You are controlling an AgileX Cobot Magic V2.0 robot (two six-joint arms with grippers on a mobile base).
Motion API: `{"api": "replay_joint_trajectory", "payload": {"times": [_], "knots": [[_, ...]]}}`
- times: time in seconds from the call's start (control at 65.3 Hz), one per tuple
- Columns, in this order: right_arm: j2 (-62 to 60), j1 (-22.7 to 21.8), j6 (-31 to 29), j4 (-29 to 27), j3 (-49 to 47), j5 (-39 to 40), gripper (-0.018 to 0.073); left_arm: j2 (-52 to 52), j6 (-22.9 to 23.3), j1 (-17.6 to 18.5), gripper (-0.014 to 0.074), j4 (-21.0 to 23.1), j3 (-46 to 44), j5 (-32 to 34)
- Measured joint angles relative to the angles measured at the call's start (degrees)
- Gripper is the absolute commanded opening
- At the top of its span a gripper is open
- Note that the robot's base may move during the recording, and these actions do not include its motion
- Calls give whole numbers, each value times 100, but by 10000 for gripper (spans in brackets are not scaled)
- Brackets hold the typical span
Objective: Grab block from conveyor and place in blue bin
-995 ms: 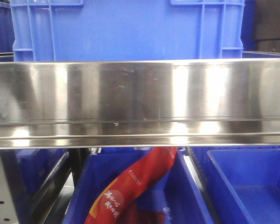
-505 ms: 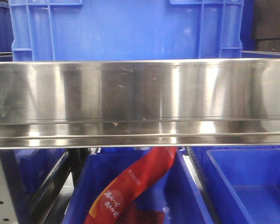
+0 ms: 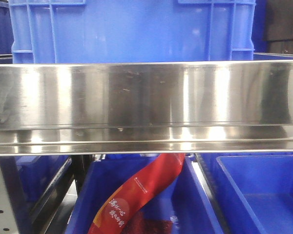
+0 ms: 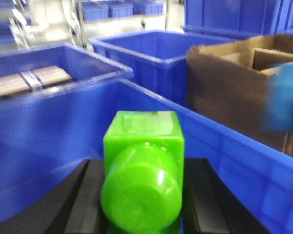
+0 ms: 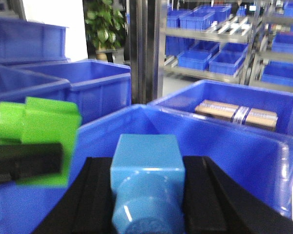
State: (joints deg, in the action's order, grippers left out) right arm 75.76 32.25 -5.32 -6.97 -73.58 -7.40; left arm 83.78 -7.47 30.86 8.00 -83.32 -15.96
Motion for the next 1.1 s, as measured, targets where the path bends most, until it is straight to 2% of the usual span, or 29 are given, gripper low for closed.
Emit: {"api": "replay_joint_trajectory", "payload": {"times": [0.107,0.168,0.184,0.245,0.291,0.321,0.413,0.475,0.658,0.903,1.102], "knots": [[350,0,0,0,-147,0,25,143,0,0,344,28,-81,-41],[468,0,0,0,-172,0,198,178,0,0,458,36,-81,-63],[486,0,0,0,-174,0,253,178,0,0,474,36,-81,-63],[534,-10,0,0,-184,0,378,188,0,0,508,36,-81,-63],[572,-33,11,0,-184,10,438,188,0,0,507,36,-81,-74],[584,-78,11,0,-184,3,448,188,0,0,504,36,-81,-74],[596,-194,11,0,-184,3,398,188,0,0,441,36,-90,-83],[585,-281,23,0,-184,-9,302,188,0,-11,331,36,-90,-83],[442,-347,23,0,-187,-232,-166,188,0,-102,-116,36,-90,-83],[84,-480,34,0,-45,-501,-160,-242,0,-406,-111,36,74,-449],[-901,-551,34,0,970,-169,-160,-1397,0,-482,-111,114,1322,228]]}}
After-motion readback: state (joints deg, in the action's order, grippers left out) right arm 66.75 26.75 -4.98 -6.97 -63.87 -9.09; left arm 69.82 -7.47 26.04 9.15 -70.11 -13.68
